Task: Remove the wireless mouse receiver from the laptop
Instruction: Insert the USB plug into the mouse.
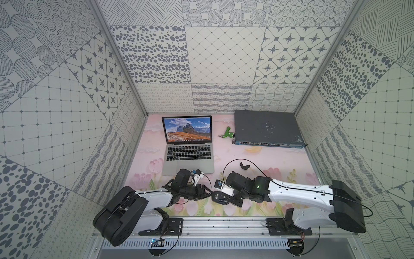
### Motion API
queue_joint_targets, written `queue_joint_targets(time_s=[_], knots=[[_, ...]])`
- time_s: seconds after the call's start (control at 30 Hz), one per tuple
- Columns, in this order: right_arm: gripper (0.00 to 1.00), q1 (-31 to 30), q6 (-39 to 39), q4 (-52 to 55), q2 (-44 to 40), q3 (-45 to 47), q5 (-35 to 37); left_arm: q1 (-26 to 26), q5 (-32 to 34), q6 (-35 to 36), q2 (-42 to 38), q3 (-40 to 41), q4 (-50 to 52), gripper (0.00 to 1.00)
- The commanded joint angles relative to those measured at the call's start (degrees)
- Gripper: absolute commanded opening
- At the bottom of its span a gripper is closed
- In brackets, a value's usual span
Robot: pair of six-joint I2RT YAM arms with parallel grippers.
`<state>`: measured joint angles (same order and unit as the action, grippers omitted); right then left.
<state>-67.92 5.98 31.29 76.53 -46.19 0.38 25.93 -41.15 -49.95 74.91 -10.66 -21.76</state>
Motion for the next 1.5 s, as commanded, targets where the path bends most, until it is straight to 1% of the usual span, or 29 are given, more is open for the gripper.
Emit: queue_joint_targets(time_s=[0.0,0.2,0.73,1.1,1.33,1.47], knots=[[0.05,-0.32,1.20,0.56,0.84,-1.65,0.64,0.19,1.60,1.65,0.92,0.29,2.46,0.54],[0.05,-0.28,1.92,1.40,2.87,-2.82,0.70,0.26,1.64,1.57,1.16,0.50,2.33,0.54],[0.05,0.16,3.25,1.89,4.31,-3.29,0.23,0.41,0.95,1.32,2.39,0.55,0.84,0.54],[0.05,0.46,3.57,2.24,5.16,-3.86,0.06,1.25,-0.11,-0.03,6.38,0.46,-3.47,0.53],[0.05,0.64,3.86,2.37,6.59,-4.74,-0.03,2.19,-0.42,-0.87,9.41,0.43,-6.45,0.51],[0.05,0.94,3.97,2.37,6.70,-4.93,-0.38,2.46,-0.51,-1.11,9.64,0.62,-7.16,0.48]])
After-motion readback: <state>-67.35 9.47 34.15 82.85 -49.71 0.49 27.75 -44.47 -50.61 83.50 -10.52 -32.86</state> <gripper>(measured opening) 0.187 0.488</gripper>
